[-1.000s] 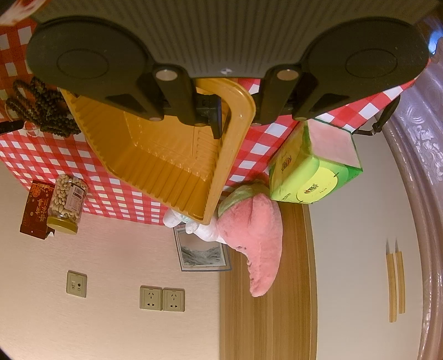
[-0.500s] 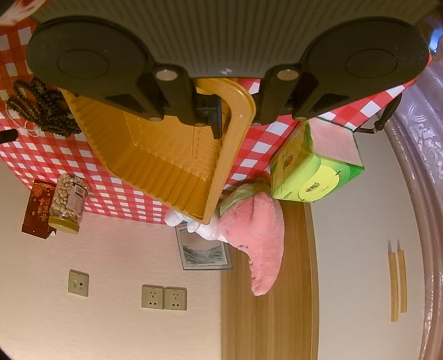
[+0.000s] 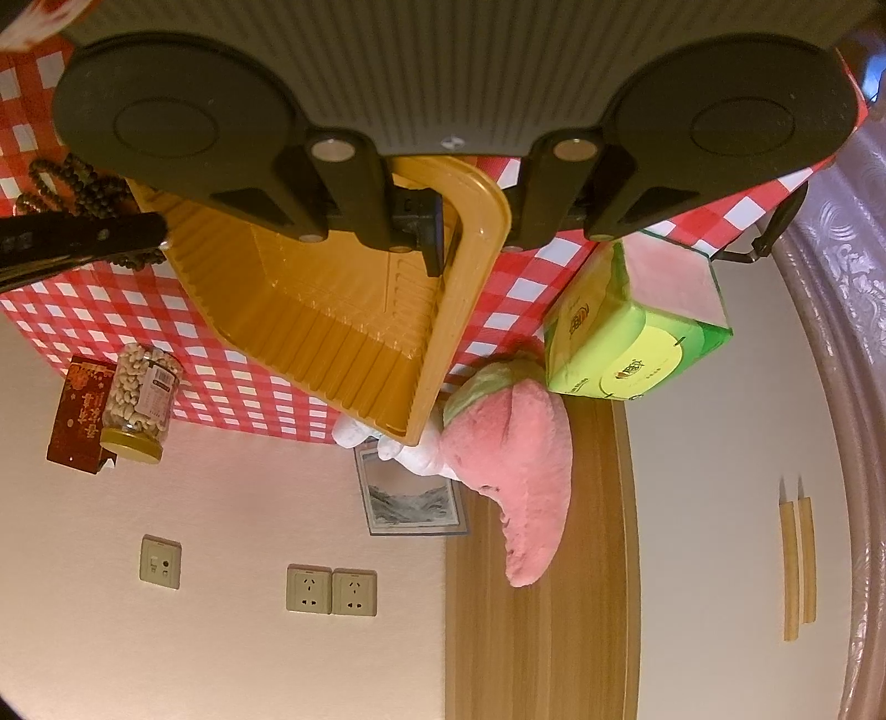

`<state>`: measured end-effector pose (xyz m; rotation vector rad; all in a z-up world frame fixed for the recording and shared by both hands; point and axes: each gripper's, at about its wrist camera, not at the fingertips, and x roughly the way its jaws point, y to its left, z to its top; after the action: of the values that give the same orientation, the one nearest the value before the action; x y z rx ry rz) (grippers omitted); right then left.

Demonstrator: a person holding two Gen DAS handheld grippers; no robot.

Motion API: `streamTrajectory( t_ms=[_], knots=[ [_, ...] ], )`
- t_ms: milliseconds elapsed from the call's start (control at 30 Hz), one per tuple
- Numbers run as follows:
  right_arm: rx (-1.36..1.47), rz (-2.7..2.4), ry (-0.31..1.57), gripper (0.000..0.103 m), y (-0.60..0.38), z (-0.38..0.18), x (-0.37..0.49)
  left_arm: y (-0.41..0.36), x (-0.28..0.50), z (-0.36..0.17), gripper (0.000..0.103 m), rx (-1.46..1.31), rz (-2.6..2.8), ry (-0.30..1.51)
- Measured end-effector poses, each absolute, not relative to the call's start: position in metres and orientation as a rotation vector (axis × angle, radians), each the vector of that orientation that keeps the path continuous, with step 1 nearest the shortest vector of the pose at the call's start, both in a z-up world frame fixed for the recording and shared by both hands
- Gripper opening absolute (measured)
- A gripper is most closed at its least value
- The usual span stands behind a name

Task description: Organize jewelry

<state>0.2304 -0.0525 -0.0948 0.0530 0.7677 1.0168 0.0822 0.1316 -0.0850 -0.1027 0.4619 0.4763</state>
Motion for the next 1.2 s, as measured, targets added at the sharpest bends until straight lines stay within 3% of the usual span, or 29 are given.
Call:
streamTrajectory(
  t_ms=[100, 167, 200, 1200],
  knots=[
    [0.049, 1.008, 0.781, 0.014, -0.048, -0.099, 0.231, 0.132, 0.082, -0.085, 0.007, -0.105, 0.476, 0.462],
    [0.068, 1.011, 0.78, 0.042, -0.052, -0.099, 0.231, 0.131, 0.082, -0.085, 0.007, -0.105, 0.475, 0.463],
    [0.081, 1.006, 0.774, 0.044, -0.055, -0.099, 0.23, 0.132, 0.082, -0.085, 0.007, -0.107, 0.474, 0.463],
    [0.075, 0.586, 0.863, 0.044, -0.207, -0.129, 0.252, 0.134, 0.083, -0.086, 0.007, -0.111, 0.475, 0.467]
  ],
)
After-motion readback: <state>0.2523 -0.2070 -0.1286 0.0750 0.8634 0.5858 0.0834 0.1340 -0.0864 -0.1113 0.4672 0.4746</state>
